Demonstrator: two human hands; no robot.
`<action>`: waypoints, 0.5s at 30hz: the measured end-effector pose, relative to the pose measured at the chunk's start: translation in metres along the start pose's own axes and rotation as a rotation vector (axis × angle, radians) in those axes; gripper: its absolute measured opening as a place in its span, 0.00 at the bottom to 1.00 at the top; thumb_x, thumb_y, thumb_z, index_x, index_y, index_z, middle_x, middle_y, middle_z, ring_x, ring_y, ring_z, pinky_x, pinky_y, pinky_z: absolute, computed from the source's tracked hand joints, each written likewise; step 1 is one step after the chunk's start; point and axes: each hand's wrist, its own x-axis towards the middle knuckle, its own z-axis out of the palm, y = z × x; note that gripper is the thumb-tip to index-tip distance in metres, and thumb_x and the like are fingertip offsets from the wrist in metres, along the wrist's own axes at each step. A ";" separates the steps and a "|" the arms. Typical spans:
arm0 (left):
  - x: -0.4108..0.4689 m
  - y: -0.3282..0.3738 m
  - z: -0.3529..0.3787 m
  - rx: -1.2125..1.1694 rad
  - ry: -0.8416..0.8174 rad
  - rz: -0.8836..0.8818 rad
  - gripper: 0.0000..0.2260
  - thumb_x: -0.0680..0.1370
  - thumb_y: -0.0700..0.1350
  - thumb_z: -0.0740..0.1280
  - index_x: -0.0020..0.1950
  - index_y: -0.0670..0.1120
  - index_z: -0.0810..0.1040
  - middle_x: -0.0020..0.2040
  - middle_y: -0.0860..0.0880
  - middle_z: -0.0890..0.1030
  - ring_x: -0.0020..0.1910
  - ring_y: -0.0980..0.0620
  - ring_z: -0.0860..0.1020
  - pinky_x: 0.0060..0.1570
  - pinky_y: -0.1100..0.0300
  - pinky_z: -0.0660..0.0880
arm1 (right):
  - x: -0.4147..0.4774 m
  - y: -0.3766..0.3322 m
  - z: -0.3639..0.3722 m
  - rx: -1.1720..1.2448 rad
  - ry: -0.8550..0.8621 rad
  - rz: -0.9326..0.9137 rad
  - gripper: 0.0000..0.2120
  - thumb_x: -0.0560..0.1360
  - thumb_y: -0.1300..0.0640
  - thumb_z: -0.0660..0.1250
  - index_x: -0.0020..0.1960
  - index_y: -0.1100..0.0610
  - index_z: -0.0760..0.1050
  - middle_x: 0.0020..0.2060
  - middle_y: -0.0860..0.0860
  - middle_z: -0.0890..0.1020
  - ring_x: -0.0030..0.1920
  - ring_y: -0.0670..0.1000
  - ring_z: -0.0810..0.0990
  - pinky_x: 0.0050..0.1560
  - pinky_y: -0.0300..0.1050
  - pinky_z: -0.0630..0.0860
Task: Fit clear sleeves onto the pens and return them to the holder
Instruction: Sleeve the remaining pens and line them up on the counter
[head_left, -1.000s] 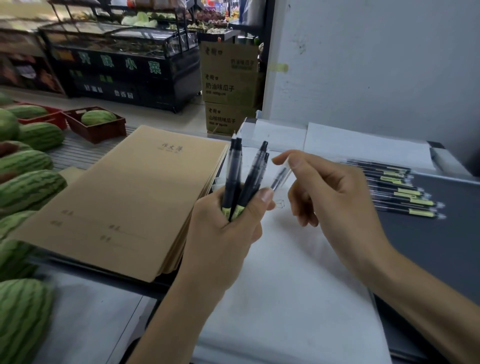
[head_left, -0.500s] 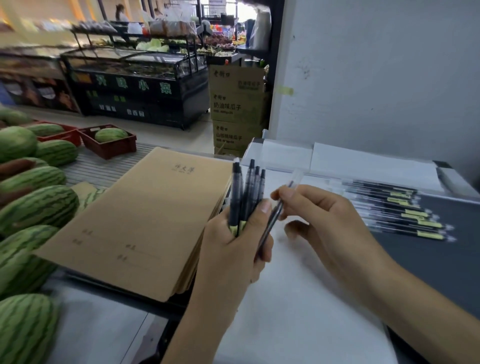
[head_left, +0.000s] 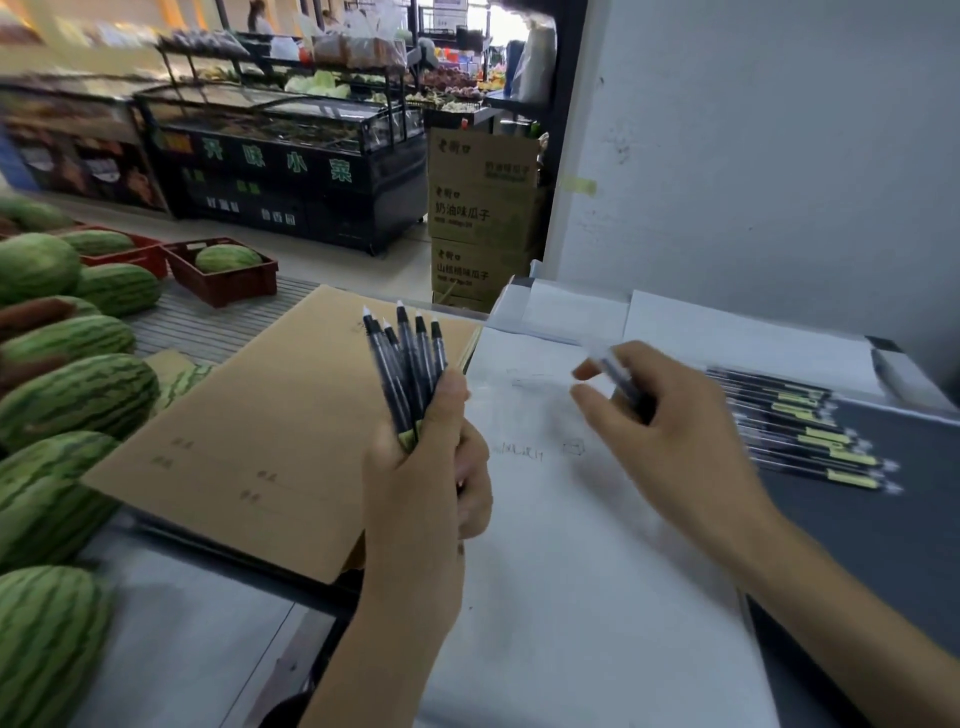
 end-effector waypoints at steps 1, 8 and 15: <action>0.000 0.000 -0.001 -0.019 0.004 -0.006 0.12 0.82 0.52 0.67 0.52 0.44 0.74 0.28 0.50 0.61 0.17 0.56 0.56 0.21 0.67 0.52 | -0.001 0.000 0.005 -0.058 -0.025 -0.011 0.02 0.79 0.51 0.72 0.51 0.44 0.80 0.28 0.45 0.73 0.28 0.44 0.70 0.30 0.37 0.65; 0.003 0.001 -0.006 -0.086 -0.073 -0.035 0.05 0.85 0.44 0.62 0.51 0.44 0.70 0.30 0.48 0.66 0.16 0.57 0.57 0.21 0.69 0.53 | -0.008 -0.007 0.025 -0.394 -0.286 -0.163 0.24 0.81 0.41 0.66 0.75 0.31 0.68 0.44 0.40 0.75 0.44 0.43 0.77 0.46 0.46 0.77; 0.003 -0.004 -0.005 -0.030 -0.059 0.046 0.22 0.78 0.53 0.70 0.54 0.33 0.75 0.36 0.44 0.75 0.16 0.55 0.59 0.21 0.67 0.53 | -0.010 -0.009 0.021 -0.416 -0.300 -0.183 0.16 0.80 0.47 0.69 0.67 0.37 0.79 0.43 0.38 0.72 0.40 0.41 0.74 0.43 0.42 0.74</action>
